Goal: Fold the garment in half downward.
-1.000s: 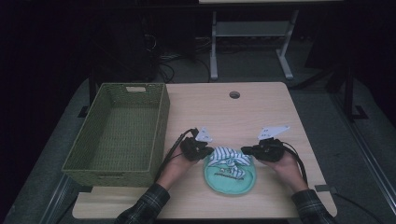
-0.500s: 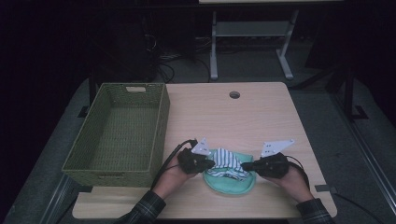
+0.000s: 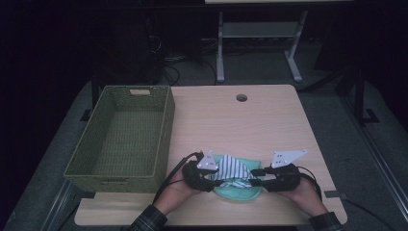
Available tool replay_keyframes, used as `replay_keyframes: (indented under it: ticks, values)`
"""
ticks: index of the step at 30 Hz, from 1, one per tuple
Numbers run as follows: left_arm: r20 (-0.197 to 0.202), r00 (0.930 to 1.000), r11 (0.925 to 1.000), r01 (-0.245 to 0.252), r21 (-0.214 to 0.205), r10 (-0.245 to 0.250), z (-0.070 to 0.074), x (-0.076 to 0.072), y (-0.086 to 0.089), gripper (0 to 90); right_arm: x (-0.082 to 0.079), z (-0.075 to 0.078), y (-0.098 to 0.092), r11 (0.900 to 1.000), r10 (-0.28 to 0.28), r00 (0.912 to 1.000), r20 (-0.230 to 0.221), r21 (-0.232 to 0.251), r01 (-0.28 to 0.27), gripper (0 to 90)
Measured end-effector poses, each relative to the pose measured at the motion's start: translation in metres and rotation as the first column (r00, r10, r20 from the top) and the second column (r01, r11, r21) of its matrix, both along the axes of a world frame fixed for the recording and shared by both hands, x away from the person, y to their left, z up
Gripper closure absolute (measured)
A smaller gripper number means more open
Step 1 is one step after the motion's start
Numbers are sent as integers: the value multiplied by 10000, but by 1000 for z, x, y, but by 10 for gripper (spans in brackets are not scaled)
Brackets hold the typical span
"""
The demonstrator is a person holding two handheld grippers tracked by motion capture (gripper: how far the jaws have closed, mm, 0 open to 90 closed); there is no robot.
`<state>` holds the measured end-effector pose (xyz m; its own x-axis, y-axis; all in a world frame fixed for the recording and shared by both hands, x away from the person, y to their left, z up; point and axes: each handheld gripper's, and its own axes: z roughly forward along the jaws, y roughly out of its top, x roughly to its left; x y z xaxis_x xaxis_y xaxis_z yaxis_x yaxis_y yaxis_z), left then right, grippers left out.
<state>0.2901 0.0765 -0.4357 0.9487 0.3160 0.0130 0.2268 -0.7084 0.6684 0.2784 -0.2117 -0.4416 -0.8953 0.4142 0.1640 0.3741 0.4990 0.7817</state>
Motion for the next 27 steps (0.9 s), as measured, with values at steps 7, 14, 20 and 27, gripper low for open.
replay_keyframes:
  ticks: [7,14,20,27]
  values:
    - [48,10000,9987,-4,516,2,-10,8,-6,716,4,-13,10,9983,-43,9997,-228,-578,29,701]
    - [-86,10000,9999,-34,119,35,-1,9,-4,884,5,-11,9,9979,-105,9999,-120,-634,97,885]
    - [122,9999,9974,10,-720,-1,24,0,3,884,-1,10,4,9998,-49,9991,412,-171,56,884]
    - [-376,9979,9986,514,-128,-518,16,-17,1,880,-20,8,5,9988,302,9991,311,-404,-289,880]
